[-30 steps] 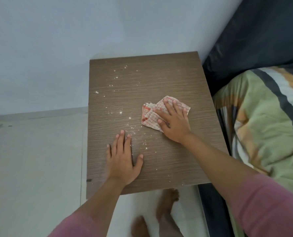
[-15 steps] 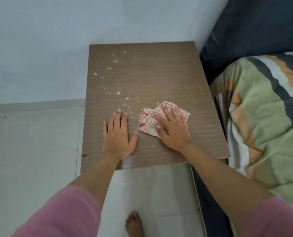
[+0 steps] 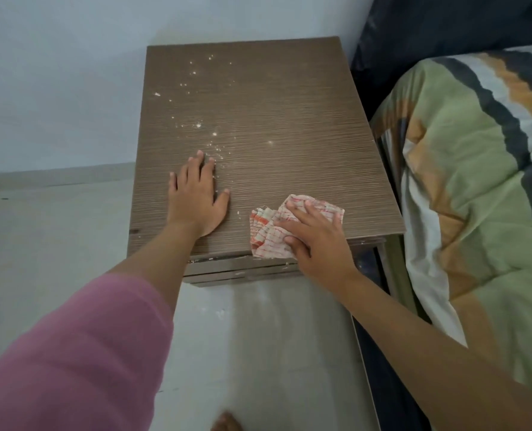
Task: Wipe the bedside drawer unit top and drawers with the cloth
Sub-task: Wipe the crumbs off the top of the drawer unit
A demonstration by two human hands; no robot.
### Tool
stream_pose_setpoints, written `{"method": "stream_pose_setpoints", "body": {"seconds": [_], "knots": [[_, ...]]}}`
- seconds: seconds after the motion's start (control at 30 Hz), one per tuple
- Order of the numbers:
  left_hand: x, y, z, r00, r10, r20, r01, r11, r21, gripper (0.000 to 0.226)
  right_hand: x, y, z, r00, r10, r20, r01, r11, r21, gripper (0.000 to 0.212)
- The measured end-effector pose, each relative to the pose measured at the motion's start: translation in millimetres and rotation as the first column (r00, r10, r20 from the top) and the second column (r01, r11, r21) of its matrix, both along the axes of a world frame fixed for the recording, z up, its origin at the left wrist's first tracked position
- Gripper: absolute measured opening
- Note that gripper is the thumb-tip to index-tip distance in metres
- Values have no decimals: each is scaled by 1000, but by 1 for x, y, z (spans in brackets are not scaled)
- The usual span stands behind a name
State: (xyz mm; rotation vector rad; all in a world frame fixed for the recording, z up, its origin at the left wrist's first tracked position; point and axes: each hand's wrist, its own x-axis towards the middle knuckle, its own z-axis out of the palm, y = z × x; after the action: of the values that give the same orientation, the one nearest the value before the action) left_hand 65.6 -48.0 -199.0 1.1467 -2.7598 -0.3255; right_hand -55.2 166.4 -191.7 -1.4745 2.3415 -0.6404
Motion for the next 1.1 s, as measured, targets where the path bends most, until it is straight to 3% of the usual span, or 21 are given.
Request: {"method": "stream_pose_setpoints", "body": {"seconds": [0.13, 0.37, 0.47, 0.63, 0.77, 0.93, 1.1], "knots": [[0, 0, -1, 1000, -3, 8, 3, 1000, 5, 64, 7, 19, 2, 998, 17, 67, -14, 999, -42, 36], [1, 2, 5, 1000, -8, 14, 8, 1000, 14, 64, 5, 42, 42, 957, 94, 275, -122, 989, 85, 36], [1, 4, 9, 998, -17, 65, 14, 999, 45, 66, -8, 32, 69, 934, 19, 358, -44, 997, 62, 33], [-2, -2, 20, 984, -42, 173, 7, 980, 198, 71, -27, -8, 105, 929, -139, 343, 159, 987, -30, 34], [-4, -9, 33, 972, -84, 218, 14, 953, 304, 71, -35, -49, 124, 926, -165, 341, 213, 971, -108, 33], [-5, -50, 34, 993, -35, 117, 16, 987, 159, 70, -68, -116, 120, 935, -148, 323, 191, 976, -106, 35], [-24, -142, 24, 986, 3, 164, -8, 1000, 30, 79, -116, -196, 103, 950, -151, 273, 192, 972, -133, 36]]}}
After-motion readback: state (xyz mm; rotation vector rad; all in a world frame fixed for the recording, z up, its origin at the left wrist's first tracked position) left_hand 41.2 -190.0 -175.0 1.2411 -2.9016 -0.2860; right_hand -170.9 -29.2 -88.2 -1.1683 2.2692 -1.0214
